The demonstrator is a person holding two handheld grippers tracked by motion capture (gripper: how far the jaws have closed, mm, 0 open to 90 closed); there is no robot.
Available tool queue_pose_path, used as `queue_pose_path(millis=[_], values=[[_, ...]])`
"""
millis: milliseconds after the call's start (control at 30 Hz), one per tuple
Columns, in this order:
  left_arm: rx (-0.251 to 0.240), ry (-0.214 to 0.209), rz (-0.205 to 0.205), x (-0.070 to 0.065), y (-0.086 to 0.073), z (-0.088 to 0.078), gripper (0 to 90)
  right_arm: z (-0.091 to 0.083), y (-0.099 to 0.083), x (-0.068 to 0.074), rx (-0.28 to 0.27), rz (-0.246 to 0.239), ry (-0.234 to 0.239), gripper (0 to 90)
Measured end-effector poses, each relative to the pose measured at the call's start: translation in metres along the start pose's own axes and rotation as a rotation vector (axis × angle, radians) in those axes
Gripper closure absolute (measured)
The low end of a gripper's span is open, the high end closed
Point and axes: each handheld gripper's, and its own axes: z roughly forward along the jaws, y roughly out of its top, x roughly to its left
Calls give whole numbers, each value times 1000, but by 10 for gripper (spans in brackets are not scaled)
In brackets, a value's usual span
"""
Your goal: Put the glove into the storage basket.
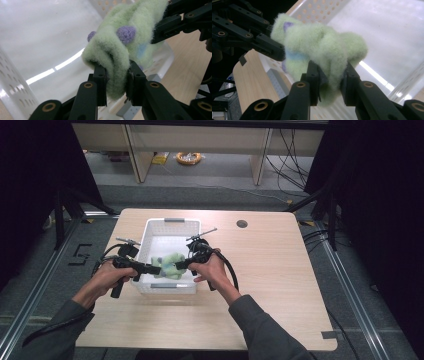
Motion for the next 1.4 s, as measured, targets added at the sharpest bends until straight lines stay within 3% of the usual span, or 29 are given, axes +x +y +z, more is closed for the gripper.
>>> queue_pose_path(millis=[167, 200, 367, 467, 500, 600, 800, 900, 933, 1067, 1100, 1267, 1400], values=[[39, 14, -3, 4, 0, 4, 729, 10, 0, -2, 36, 32, -18, 725], [57, 44, 2, 4, 0, 7, 729, 13, 0, -4, 44, 35, -19, 724], [67, 55, 13, 3, 0, 11, 727, 19, -1, -6, 51, 40, -22, 724], [88, 76, 25, 1, 0, 13, 724, 22, -2, -8, 58, 36, -30, 724], [123, 88, 54, 3, 1, 13, 723, 23, -2, -9, 75, 43, -38, 724], [126, 87, 58, 3, 1, 15, 717, 25, -2, -8, 84, 45, -43, 723], [164, 128, 99, 0, -1, 21, 692, 29, -3, -8, 107, 21, -69, 723], [173, 136, 96, 1, -2, 22, 653, 30, -3, -6, 121, 39, -86, 723], [172, 134, 91, 1, -2, 22, 629, 31, -2, -8, 119, -9, -90, 723], [151, 168, 108, 0, 1, 17, 593, 32, -2, -7, 135, 19, -111, 722], [150, 173, 112, 0, 2, 15, 579, 33, -2, -9, 132, -15, -110, 722], [82, 180, 94, -6, 5, 9, 546, 34, 0, -7, 149, -17, -126, 713], [91, 179, 117, -10, 5, 7, 525, 35, 1, -6, 161, -28, -140, 687]])
